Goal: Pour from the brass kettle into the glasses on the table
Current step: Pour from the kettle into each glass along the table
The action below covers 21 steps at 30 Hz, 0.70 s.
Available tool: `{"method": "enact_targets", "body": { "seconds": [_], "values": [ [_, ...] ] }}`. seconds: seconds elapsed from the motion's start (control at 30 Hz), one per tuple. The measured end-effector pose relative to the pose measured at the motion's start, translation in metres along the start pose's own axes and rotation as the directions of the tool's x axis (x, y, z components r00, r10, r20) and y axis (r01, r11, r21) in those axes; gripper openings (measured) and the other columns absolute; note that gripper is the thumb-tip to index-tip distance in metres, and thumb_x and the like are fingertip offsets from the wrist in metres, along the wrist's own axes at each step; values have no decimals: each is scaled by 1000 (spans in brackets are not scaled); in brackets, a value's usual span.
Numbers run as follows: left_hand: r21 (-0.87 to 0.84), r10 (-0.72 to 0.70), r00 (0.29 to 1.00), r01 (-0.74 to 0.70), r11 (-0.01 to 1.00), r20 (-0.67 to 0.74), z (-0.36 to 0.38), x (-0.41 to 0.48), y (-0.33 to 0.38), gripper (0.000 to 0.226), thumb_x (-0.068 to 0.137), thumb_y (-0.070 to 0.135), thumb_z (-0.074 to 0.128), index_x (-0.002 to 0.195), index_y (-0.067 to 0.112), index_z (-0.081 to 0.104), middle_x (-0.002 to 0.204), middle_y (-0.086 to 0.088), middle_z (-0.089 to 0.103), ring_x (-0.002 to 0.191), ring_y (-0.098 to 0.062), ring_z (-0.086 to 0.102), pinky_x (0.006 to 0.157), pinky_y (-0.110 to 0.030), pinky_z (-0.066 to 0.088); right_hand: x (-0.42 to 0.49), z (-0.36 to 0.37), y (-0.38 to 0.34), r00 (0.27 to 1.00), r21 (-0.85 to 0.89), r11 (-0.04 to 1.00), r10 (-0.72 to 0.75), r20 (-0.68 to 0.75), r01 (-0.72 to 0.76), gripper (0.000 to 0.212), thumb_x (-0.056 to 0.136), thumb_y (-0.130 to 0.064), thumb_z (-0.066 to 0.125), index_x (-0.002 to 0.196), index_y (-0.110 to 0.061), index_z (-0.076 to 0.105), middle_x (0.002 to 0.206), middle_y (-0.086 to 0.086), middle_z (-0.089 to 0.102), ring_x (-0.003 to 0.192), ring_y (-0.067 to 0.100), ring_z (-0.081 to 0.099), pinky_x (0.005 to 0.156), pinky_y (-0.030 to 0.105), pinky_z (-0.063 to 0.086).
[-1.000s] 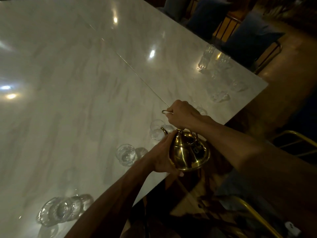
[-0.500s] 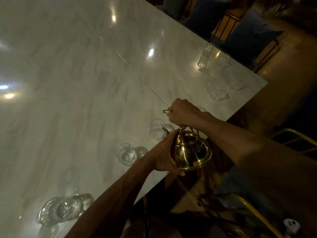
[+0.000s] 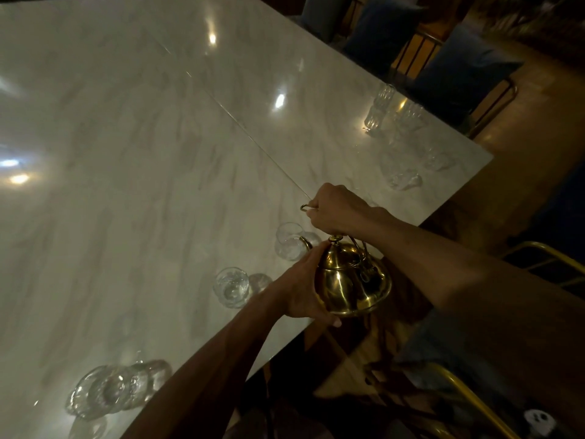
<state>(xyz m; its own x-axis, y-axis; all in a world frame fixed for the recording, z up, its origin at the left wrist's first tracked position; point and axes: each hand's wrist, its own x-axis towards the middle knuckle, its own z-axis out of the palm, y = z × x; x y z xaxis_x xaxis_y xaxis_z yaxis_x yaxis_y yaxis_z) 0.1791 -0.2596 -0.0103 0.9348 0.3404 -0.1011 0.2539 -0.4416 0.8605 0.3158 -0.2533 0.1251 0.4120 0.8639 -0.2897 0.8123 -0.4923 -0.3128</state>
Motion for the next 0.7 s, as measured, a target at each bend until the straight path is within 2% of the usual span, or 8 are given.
{"method": "enact_targets", "body": {
  "seconds": [0.3, 0.47, 0.57, 0.7],
  "values": [
    [5, 2, 1000, -2, 1000, 10, -1, -1, 0, 147, 53, 47, 101, 163, 31, 6, 165, 8, 29, 151, -14, 32, 122, -46, 37, 1, -1, 0, 1000, -10, 1000, 6, 17, -6, 36, 93, -25, 62, 122, -6, 65, 98, 11, 70, 79, 22, 65, 70, 31, 54],
    [-17, -3, 1000, 3, 1000, 0, 2, 1, 1, 147, 51, 49, 101, 163, 32, 7, 163, 9, 32, 150, -15, 35, 119, -49, 41, 1, -1, 0, 1000, -5, 1000, 7, 22, -7, 38, 92, -27, 62, 125, -6, 63, 108, 12, 70, 87, 24, 67, 76, 34, 57],
    [-25, -15, 1000, 15, 1000, -5, 2, 1, 1, 149, 48, 53, 100, 163, 35, 7, 163, 10, 32, 150, -16, 36, 118, -51, 42, 1, -1, -1, 1000, -16, 1000, 0, 21, 0, 36, 93, -27, 62, 122, -7, 65, 104, 12, 71, 85, 24, 68, 73, 33, 55],
    [-7, -7, 1000, 7, 1000, 13, 0, 0, 4, 148, 53, 46, 101, 163, 33, 3, 166, 8, 27, 152, -16, 32, 122, -48, 38, 1, -2, -1, 1000, -24, 1000, 7, 25, -6, 36, 92, -28, 61, 122, -8, 66, 99, 11, 71, 81, 23, 67, 68, 31, 54]
  ]
}}
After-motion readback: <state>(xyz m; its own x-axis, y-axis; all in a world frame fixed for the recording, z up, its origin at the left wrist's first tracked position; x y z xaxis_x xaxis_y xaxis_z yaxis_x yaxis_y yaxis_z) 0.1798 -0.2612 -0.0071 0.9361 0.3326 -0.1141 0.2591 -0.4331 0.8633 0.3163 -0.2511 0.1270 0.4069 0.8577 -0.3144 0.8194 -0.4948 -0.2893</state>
